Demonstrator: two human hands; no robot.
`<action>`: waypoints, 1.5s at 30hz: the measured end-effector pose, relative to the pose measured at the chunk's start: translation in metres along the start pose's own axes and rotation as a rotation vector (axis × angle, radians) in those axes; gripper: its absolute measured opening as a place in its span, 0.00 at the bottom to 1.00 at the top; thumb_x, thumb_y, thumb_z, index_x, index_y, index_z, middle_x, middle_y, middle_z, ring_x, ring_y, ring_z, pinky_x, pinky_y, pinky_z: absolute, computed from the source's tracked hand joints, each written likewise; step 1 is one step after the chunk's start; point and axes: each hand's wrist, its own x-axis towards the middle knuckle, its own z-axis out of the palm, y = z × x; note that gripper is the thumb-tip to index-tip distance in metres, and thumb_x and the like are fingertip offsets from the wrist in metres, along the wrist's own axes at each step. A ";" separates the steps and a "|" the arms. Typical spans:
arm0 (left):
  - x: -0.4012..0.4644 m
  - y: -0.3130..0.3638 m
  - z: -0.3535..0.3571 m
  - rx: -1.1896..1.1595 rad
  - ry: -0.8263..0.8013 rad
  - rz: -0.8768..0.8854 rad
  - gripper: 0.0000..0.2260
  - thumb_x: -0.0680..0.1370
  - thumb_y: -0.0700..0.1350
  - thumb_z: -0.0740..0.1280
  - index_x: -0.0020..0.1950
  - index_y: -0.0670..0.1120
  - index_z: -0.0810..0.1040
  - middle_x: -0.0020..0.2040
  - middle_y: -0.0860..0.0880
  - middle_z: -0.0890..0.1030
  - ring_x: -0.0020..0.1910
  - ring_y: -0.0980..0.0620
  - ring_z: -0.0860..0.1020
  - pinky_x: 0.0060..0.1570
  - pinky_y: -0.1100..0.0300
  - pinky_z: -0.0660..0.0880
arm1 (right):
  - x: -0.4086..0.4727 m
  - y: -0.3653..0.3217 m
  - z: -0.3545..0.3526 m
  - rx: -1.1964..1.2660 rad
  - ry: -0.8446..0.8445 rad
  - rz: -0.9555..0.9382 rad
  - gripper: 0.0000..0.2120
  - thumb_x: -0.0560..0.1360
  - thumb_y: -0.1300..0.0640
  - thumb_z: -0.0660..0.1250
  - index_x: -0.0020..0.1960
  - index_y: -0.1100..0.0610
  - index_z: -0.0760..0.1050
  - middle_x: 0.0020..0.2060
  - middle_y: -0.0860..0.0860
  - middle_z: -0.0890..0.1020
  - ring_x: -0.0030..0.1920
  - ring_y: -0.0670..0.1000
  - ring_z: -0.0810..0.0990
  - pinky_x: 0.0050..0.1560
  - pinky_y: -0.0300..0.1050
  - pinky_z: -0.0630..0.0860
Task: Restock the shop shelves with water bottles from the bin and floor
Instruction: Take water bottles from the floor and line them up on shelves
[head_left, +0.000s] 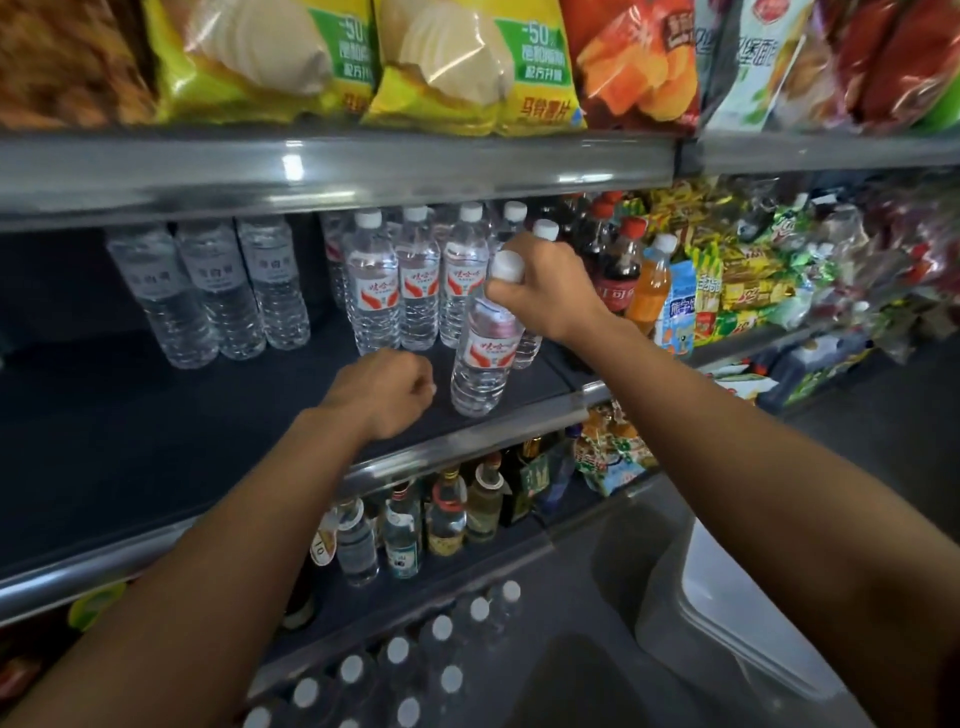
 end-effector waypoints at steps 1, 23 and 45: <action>0.004 -0.001 0.002 -0.004 0.000 -0.009 0.08 0.79 0.51 0.61 0.50 0.50 0.79 0.49 0.48 0.80 0.50 0.45 0.77 0.45 0.55 0.72 | 0.010 0.004 0.004 -0.021 -0.009 -0.003 0.12 0.71 0.55 0.67 0.48 0.61 0.72 0.42 0.56 0.80 0.41 0.57 0.77 0.36 0.45 0.71; 0.035 0.003 0.043 -0.036 -0.012 -0.093 0.07 0.80 0.48 0.61 0.50 0.50 0.79 0.49 0.49 0.80 0.48 0.47 0.77 0.47 0.54 0.74 | 0.109 0.054 0.039 -0.279 -0.103 0.019 0.17 0.77 0.57 0.64 0.63 0.62 0.72 0.59 0.62 0.76 0.59 0.63 0.75 0.52 0.47 0.71; -0.006 0.028 0.102 -0.070 -0.132 0.024 0.06 0.78 0.49 0.62 0.46 0.52 0.79 0.43 0.50 0.80 0.46 0.45 0.79 0.42 0.55 0.73 | -0.092 0.066 0.071 -0.087 -0.140 0.085 0.12 0.76 0.58 0.63 0.58 0.61 0.70 0.42 0.59 0.80 0.46 0.63 0.79 0.44 0.55 0.75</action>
